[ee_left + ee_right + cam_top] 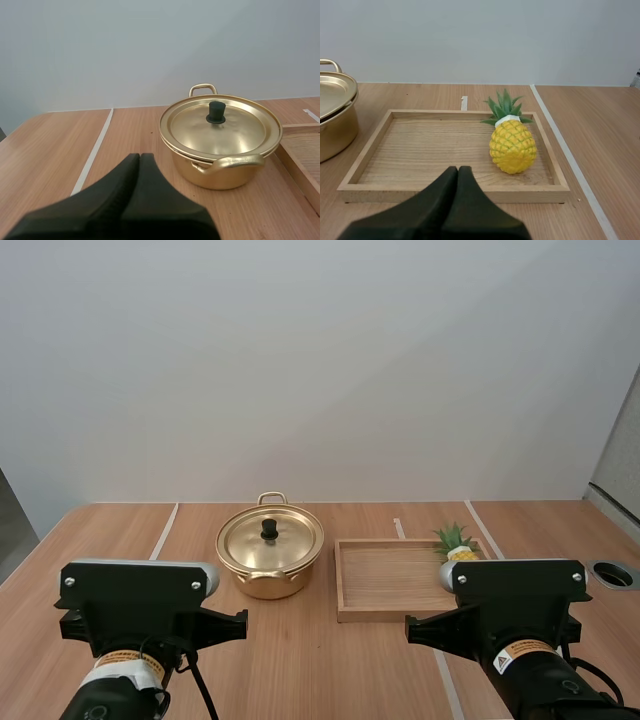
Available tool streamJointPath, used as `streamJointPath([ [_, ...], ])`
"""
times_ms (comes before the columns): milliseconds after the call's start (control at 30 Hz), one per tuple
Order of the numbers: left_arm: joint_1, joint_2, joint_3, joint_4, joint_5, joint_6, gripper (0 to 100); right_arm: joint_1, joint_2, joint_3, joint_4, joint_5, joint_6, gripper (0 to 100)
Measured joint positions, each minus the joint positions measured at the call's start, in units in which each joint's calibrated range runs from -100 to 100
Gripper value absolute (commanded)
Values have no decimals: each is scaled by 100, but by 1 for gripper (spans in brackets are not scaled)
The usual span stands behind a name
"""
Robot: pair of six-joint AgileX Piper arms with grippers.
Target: Open the pot, put the grape inside, and close it
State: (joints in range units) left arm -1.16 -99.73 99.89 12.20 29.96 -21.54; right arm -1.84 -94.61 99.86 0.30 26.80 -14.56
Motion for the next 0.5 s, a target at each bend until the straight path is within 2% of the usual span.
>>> streamJointPath([
  [500,0,0,0,0,-137,0,1,0,0,0,11,0,0,0],
])
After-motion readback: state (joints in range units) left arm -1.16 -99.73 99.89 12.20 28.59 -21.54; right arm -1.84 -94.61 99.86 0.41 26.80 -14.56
